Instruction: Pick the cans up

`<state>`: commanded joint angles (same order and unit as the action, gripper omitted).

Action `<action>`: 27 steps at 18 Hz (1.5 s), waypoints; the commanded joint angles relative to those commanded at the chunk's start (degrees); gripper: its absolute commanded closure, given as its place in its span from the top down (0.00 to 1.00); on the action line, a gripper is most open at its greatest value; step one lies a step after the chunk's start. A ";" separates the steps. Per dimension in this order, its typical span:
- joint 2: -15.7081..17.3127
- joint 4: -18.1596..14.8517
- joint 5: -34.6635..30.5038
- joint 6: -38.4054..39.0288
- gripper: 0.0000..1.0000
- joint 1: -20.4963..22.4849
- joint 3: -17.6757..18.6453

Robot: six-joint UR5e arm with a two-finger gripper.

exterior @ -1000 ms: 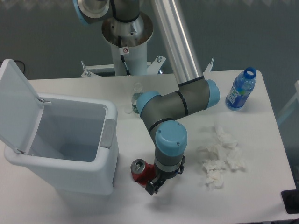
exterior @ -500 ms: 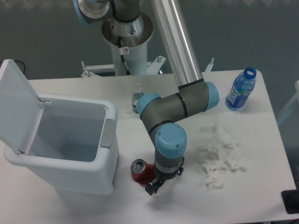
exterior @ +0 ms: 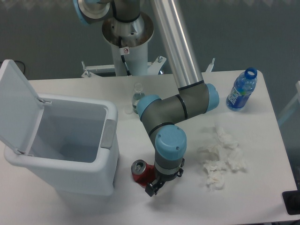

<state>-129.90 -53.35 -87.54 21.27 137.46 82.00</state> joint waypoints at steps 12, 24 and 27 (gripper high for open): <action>0.00 0.00 -0.09 -0.09 0.79 -0.17 0.09; 0.44 0.00 -0.18 -0.52 0.58 -0.44 -0.17; 0.62 0.00 -0.35 -2.11 0.59 -0.44 -0.18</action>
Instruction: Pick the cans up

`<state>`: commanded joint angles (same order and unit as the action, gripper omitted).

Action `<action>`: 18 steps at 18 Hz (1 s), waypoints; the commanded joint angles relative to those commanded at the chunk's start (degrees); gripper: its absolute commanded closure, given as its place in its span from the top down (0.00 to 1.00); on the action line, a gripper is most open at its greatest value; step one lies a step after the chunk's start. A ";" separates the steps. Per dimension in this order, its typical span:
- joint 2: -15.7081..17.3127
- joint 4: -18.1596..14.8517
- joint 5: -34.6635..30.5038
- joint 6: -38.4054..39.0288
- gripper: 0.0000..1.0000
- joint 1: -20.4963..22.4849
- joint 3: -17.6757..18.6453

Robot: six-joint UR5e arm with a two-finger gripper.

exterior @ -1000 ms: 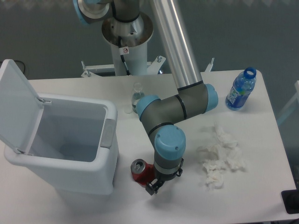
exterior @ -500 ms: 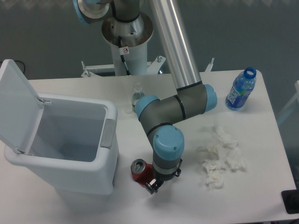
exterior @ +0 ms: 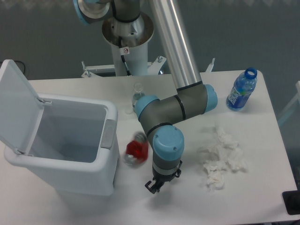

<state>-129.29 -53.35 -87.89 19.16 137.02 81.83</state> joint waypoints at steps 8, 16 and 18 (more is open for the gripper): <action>2.99 -0.70 -0.18 -11.23 0.61 0.26 2.37; 6.67 -1.14 -1.49 -32.93 0.91 0.26 6.76; 7.99 -1.23 -1.49 -36.46 0.91 0.61 7.55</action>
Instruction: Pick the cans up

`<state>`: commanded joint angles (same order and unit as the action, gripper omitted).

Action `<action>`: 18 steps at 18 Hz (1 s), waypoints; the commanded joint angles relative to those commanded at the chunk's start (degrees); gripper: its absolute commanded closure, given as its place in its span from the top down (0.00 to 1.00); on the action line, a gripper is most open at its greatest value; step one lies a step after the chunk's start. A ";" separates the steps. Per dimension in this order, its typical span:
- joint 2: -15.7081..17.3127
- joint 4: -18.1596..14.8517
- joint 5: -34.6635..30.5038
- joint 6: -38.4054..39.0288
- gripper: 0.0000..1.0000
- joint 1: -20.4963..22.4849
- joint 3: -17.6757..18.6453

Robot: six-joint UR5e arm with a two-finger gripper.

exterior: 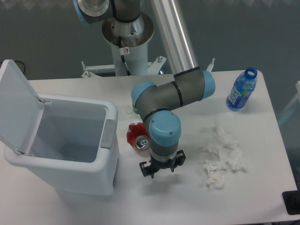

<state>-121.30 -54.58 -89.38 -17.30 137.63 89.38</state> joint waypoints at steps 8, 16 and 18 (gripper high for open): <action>2.47 -1.23 -0.79 -14.59 0.94 0.70 4.57; 6.33 -7.55 -0.53 -24.79 0.99 2.55 5.19; 6.95 -8.09 -0.53 -26.55 1.00 2.20 6.59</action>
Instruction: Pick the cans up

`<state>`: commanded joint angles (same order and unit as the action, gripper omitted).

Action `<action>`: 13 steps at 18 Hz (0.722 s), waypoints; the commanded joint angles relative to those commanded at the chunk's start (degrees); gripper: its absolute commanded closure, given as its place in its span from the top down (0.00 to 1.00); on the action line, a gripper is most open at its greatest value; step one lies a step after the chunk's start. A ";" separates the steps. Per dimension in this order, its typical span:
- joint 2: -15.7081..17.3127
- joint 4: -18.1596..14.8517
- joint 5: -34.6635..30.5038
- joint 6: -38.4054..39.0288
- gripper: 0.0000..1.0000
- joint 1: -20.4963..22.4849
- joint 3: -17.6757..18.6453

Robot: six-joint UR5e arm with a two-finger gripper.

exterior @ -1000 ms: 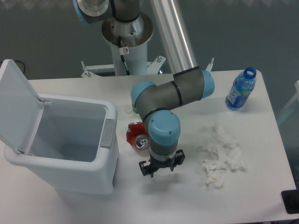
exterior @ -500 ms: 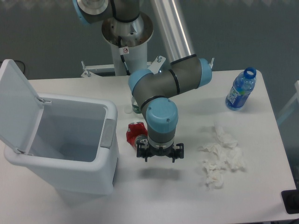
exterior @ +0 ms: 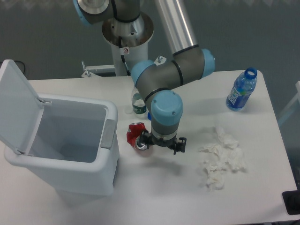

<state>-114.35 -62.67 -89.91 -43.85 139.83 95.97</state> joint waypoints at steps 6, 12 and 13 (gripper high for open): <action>0.88 -0.26 0.09 -0.80 1.00 -2.28 2.64; 0.18 -1.49 0.09 -2.38 0.99 -3.78 2.91; 0.18 -2.02 0.17 -2.56 0.99 -3.78 2.91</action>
<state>-114.17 -64.68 -89.74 -46.40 136.05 98.88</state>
